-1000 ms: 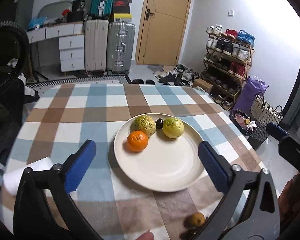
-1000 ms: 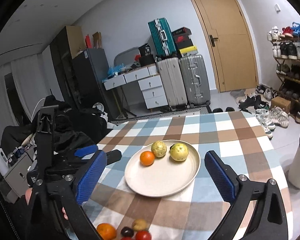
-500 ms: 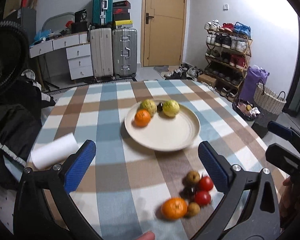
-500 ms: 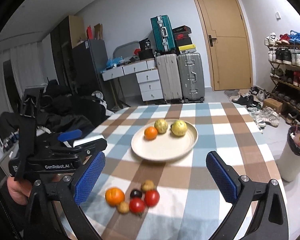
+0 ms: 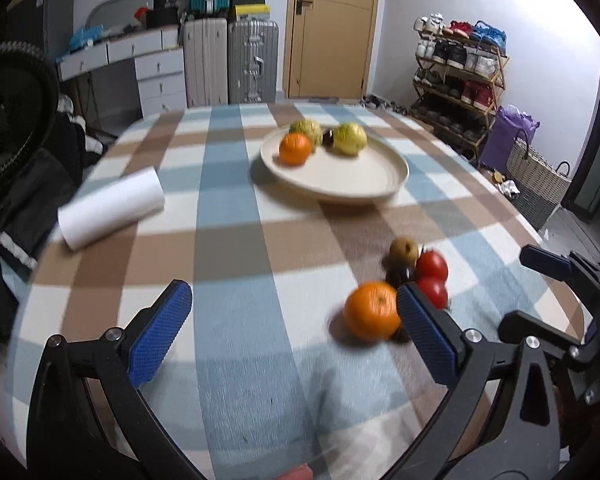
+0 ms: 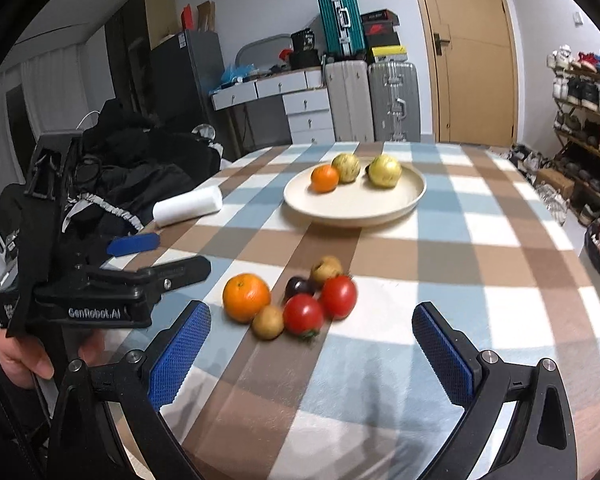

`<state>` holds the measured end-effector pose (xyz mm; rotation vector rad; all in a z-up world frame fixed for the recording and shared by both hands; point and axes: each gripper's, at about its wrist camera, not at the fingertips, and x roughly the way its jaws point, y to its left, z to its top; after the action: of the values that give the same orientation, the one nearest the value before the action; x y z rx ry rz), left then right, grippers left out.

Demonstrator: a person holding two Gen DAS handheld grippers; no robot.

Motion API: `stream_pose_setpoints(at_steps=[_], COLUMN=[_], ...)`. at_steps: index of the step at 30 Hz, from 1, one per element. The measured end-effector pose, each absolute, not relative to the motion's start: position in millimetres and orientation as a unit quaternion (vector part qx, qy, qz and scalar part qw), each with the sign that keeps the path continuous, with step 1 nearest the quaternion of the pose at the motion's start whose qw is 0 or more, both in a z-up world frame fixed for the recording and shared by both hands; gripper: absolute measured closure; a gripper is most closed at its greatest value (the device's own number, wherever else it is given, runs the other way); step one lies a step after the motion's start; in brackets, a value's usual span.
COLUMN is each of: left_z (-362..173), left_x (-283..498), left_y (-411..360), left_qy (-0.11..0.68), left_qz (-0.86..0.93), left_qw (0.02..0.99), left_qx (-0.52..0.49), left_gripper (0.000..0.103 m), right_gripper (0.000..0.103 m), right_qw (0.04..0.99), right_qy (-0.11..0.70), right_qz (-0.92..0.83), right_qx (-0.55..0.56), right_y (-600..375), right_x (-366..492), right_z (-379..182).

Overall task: Organize fruits
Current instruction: 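Withdraw both tools from the plate back toward the fruit cluster, then grasp a small brown kiwi with the right tool while the left tool approaches the dark plum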

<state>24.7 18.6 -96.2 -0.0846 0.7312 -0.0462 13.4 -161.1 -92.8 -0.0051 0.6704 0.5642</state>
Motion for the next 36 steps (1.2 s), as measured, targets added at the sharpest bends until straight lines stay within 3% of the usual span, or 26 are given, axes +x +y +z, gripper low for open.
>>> stream_pose_setpoints(at_steps=[16,18,22,33,36], left_z=[-120,-121,-123,-128,-128], left_x=[38,39,39,45,44], left_y=[39,39,43,46,45], left_qy=[0.376,0.375,0.373,0.379,0.377], left_qz=[-0.026,-0.033,-0.041,-0.060,-0.063], left_qw=[0.923,0.923,0.922,0.916,0.917], left_qx=[-0.075,-0.078,-0.091,-0.113,-0.112], left_gripper=[0.001,0.001,0.001,0.001,0.001], right_gripper=[0.001,0.005,0.029,0.059,0.072], right_qw=[0.887,0.887,0.873,0.857,0.853], right_qy=[0.382,0.386,0.415,0.445,0.449], right_qz=[0.243,0.242,0.250,0.255,0.264], right_qx=[0.092,0.078,0.058,0.033,0.026], right_y=[-153,-146,-136,-129,-126], right_x=[86,95,111,122,124], right_z=[-96,-97,-107,-118,-119])
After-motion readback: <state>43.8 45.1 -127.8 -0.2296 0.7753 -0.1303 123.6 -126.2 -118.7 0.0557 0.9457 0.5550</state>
